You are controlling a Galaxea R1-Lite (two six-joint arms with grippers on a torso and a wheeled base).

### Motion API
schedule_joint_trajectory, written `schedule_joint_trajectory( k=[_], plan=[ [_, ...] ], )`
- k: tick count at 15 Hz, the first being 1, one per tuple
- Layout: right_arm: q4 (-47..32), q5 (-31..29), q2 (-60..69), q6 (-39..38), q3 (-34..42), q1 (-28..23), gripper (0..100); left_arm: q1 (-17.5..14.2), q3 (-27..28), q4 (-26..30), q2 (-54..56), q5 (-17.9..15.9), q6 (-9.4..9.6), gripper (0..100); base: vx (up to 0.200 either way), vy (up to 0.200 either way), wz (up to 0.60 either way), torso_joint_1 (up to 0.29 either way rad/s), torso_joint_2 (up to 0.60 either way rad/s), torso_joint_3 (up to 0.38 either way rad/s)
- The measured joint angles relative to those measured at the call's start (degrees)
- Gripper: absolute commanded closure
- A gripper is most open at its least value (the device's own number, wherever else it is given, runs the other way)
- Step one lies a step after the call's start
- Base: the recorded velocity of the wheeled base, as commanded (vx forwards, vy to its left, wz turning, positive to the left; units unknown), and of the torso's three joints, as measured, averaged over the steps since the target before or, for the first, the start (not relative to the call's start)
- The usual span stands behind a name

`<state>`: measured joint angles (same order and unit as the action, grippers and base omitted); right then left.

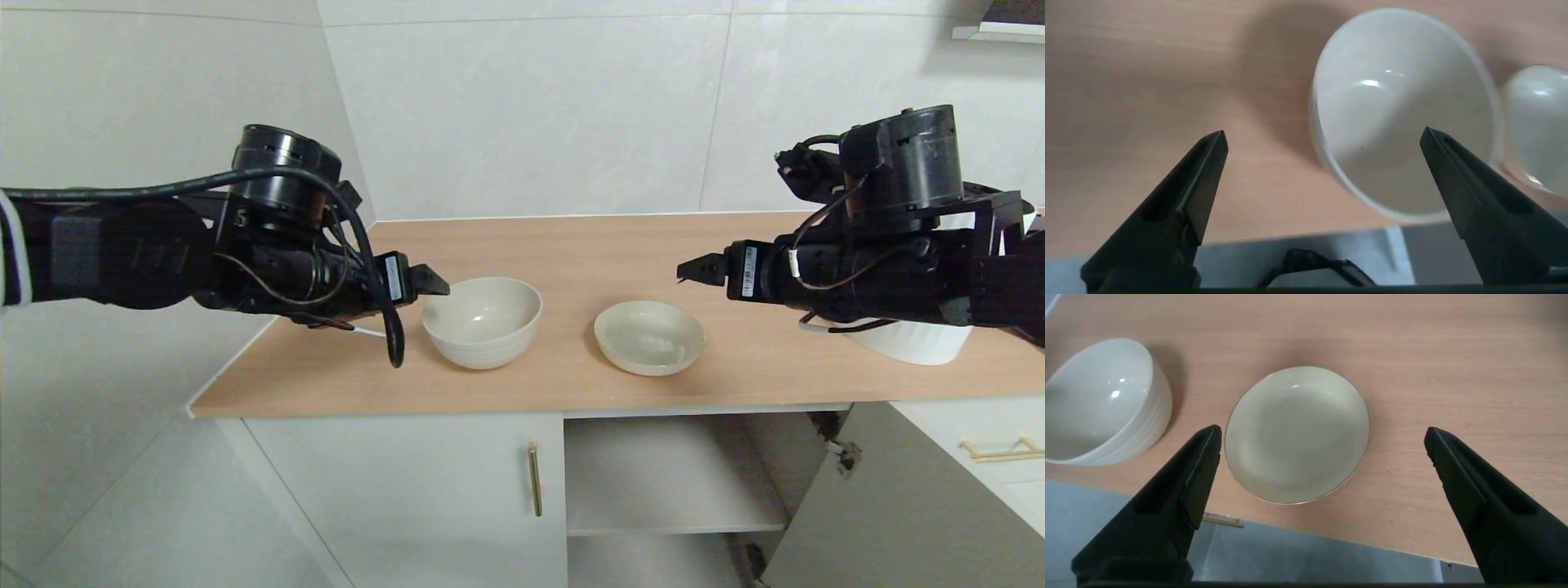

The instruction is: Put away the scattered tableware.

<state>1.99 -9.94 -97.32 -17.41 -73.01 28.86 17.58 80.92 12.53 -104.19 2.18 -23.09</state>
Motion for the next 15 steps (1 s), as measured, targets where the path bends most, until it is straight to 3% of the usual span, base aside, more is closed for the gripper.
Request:
schedule_joint_trajectory(
  k=[3,7,8,15],
  plan=[
    [0.01,0.00,-0.28,-0.05,0.20,0.63,0,1.29,2.51,-0.06,-4.46,6.05,0.00,0,0.000,0.000,0.00,0.000,0.00,0.000],
    [0.01,0.00,-0.39,-0.10,0.27,0.68,0,2.23,3.39,-0.06,-7.06,6.35,-0.12,0,0.000,0.000,0.00,0.000,0.00,0.000],
    [0.04,-0.38,-0.39,-0.13,0.27,0.68,0,2.51,3.41,-0.06,-7.49,6.38,-0.12,100,0.000,0.000,0.00,0.000,0.00,0.000],
    [0.04,-0.99,-0.39,-0.11,0.16,0.63,0,4.05,3.30,-0.50,-9.36,6.22,-0.11,100,0.000,0.000,0.00,0.000,0.00,0.000]
  ],
)
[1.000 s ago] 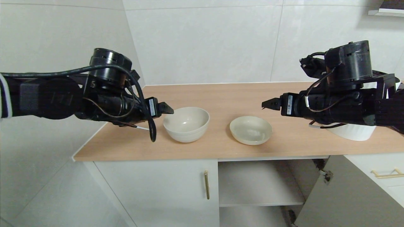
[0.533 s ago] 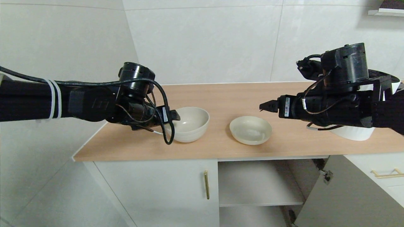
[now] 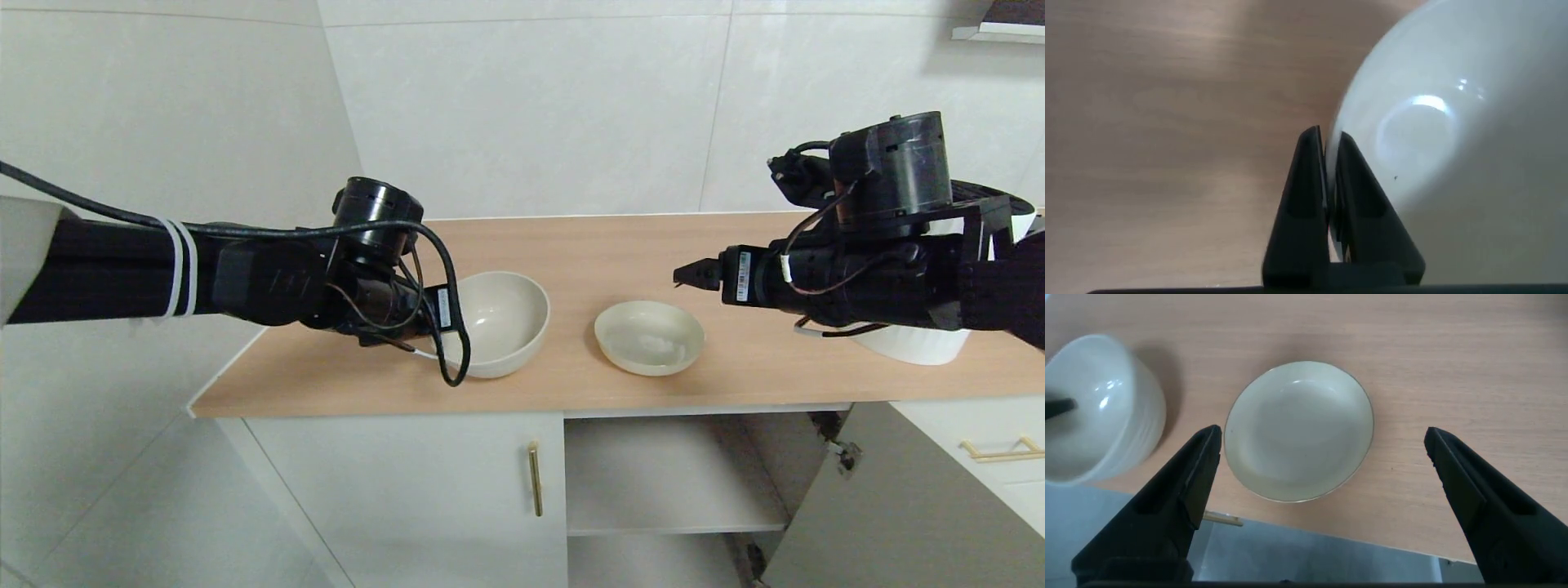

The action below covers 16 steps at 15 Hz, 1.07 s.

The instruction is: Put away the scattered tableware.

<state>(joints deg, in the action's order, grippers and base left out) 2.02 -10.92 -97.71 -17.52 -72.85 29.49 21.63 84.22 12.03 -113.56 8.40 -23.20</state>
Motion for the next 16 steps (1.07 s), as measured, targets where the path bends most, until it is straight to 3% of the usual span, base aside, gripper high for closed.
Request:
schedule_joint_trajectory(
  k=[2,5,9,16],
  plan=[
    [-0.06,-0.11,-0.30,-0.11,-0.13,0.00,0,0.00,-0.10,0.22,0.55,-0.02,-0.20,100,0.000,0.000,0.00,0.000,0.00,0.000],
    [-1.27,-1.08,-1.82,-0.18,-0.90,-0.06,0,0.45,-1.38,0.37,4.62,-1.23,-1.95,100,0.000,0.000,0.00,0.000,0.00,0.000],
    [-7.30,-5.19,-7.00,-1.66,-5.14,-0.33,0,1.33,-5.10,0.28,14.74,-6.90,-2.56,100,0.000,0.000,0.00,0.000,0.00,0.000],
    [-7.98,-5.79,-15.17,-1.74,-8.46,-2.60,0,1.57,-6.44,0.22,20.68,-7.36,-2.63,100,0.000,0.000,0.00,0.000,0.00,0.000]
  ],
)
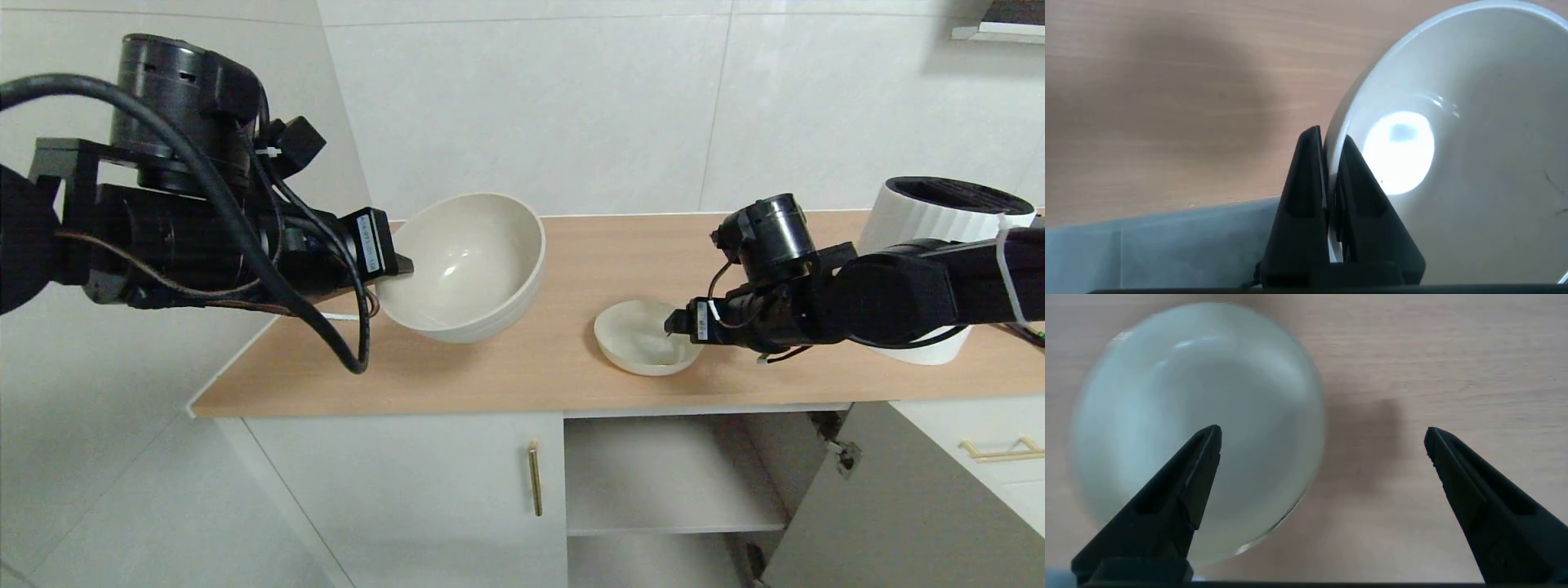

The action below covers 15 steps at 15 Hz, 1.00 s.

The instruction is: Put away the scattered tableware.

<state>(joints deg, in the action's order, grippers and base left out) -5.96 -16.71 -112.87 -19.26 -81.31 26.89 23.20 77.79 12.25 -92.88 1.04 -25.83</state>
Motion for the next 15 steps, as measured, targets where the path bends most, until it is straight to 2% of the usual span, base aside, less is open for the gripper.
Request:
schedule_joint_trajectory(
  k=[3,4,15],
  plan=[
    [0.00,0.00,-2.15,-0.35,-1.12,-0.55,0,0.11,-0.09,0.00,0.40,-0.13,0.00,100,0.000,0.000,0.00,0.000,0.00,0.000],
    [0.00,0.00,-2.58,-0.50,-1.32,-0.66,100,0.20,-0.09,-0.02,0.51,-0.20,0.02,100,0.000,0.000,0.00,0.000,0.00,0.000],
    [0.05,0.66,-2.17,-3.69,-1.38,0.06,100,0.55,-1.52,0.00,2.26,-1.41,0.18,100,0.000,0.000,0.00,0.000,0.00,0.000]
  ],
)
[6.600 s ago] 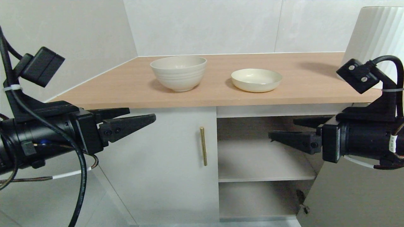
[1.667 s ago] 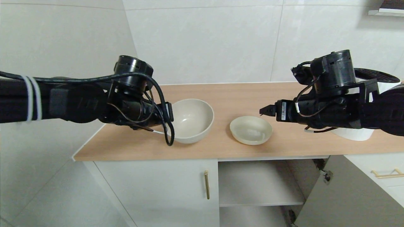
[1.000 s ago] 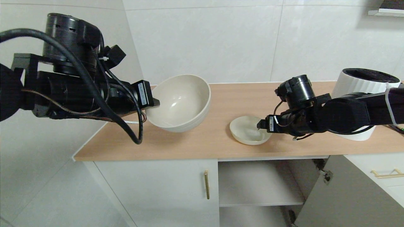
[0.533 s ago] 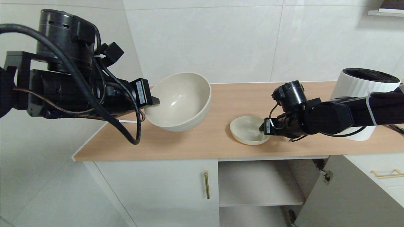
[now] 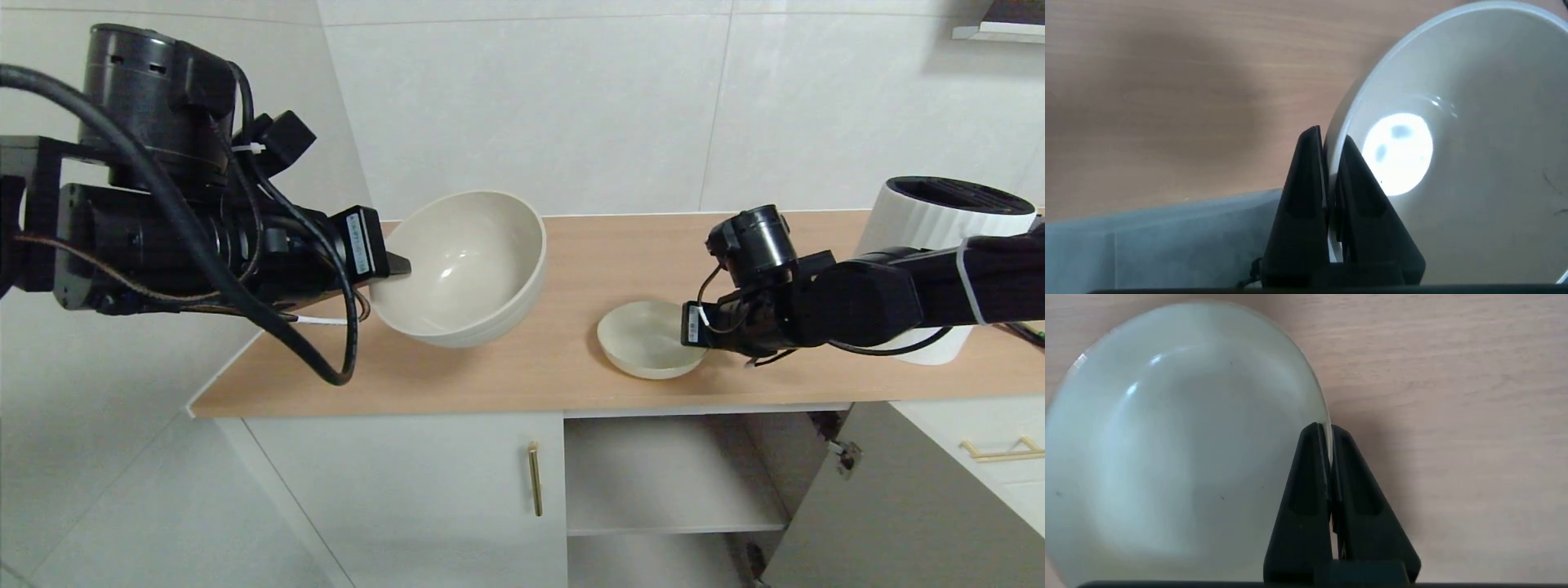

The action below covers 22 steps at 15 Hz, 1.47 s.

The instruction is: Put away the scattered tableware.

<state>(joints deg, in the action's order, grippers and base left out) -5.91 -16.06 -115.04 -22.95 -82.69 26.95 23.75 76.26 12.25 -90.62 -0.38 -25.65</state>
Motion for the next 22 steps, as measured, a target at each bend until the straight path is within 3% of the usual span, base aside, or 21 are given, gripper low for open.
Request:
schedule_joint_trajectory(
  k=[10,14,22],
  plan=[
    [0.80,-0.45,27.20,-4.38,15.71,8.55,100,3.84,-12.68,0.04,11.24,0.00,0.15,100,0.000,0.000,0.00,0.000,0.00,0.000],
    [0.83,-4.11,35.00,-4.90,23.15,13.12,100,4.83,-19.76,0.09,16.29,0.02,-0.02,100,0.000,0.000,0.00,0.000,0.00,0.000],
    [0.90,-4.46,38.06,-5.86,31.01,15.06,100,5.16,-22.08,-0.02,16.32,-0.05,-0.16,100,0.000,0.000,0.00,-0.057,0.16,0.101]
  ],
)
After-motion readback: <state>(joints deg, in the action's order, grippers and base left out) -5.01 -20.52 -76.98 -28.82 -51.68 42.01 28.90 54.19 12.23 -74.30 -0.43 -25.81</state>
